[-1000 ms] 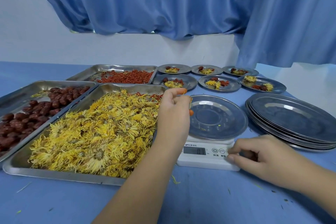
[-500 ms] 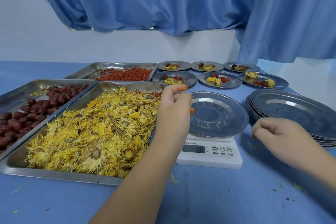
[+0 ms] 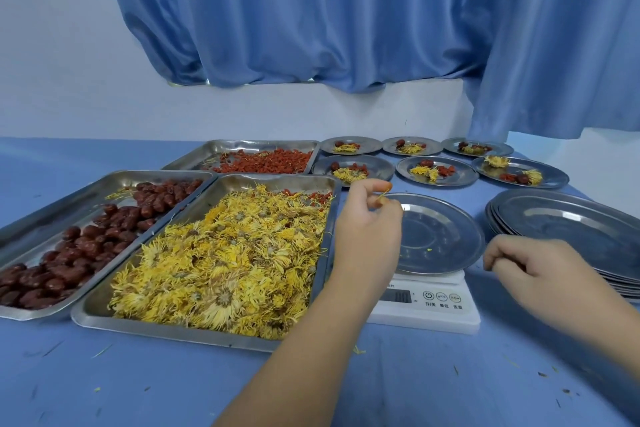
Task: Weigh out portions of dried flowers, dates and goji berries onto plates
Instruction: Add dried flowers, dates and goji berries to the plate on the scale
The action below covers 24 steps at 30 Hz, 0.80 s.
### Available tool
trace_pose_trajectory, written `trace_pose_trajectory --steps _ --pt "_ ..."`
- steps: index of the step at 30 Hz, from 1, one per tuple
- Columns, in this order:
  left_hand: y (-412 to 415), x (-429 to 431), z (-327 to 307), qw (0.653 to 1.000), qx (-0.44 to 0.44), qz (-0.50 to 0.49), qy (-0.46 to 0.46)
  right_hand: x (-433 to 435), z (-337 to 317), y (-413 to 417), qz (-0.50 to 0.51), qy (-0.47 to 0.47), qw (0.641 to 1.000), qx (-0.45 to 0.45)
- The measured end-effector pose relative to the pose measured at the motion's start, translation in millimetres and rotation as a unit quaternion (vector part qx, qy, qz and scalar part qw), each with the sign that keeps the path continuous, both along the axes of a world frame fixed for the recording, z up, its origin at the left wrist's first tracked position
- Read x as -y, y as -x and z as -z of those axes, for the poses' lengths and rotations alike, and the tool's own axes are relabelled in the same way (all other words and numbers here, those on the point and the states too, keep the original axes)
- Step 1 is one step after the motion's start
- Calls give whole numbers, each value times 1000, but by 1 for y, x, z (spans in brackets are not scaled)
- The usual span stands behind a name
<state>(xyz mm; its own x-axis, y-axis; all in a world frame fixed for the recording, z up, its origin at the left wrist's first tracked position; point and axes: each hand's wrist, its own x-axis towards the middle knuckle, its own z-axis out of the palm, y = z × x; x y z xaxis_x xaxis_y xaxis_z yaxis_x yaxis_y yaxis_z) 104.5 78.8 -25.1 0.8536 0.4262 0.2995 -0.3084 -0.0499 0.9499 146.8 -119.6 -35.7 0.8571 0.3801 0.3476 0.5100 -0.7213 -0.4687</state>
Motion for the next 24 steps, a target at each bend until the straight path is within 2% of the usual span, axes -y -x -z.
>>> trace_pose_trajectory --steps 2,5,8,10,14,18,20,24 --pt "1 -2 1 999 19 -3 -37 -13 -9 6 -11 -51 998 25" --pt "2 -11 -6 977 81 -70 -184 -39 -18 17 -50 -104 993 37" --pt "8 -30 -22 967 112 -107 -204 -52 -9 27 -66 -86 991 74" --pt "13 -49 -30 965 88 -106 -223 -50 0 30 -61 -66 991 96" --pt "22 -93 -58 919 1 -105 -381 -41 9 30 -56 -77 992 78" --pt "22 -137 -92 886 -121 -47 -444 -44 10 30 -72 -86 991 74" --pt "17 -157 -95 851 -177 -40 -493 -47 13 32 -83 -66 993 56" --pt "-4 -181 -74 705 -278 -27 -651 -47 15 33 -95 -39 994 42"
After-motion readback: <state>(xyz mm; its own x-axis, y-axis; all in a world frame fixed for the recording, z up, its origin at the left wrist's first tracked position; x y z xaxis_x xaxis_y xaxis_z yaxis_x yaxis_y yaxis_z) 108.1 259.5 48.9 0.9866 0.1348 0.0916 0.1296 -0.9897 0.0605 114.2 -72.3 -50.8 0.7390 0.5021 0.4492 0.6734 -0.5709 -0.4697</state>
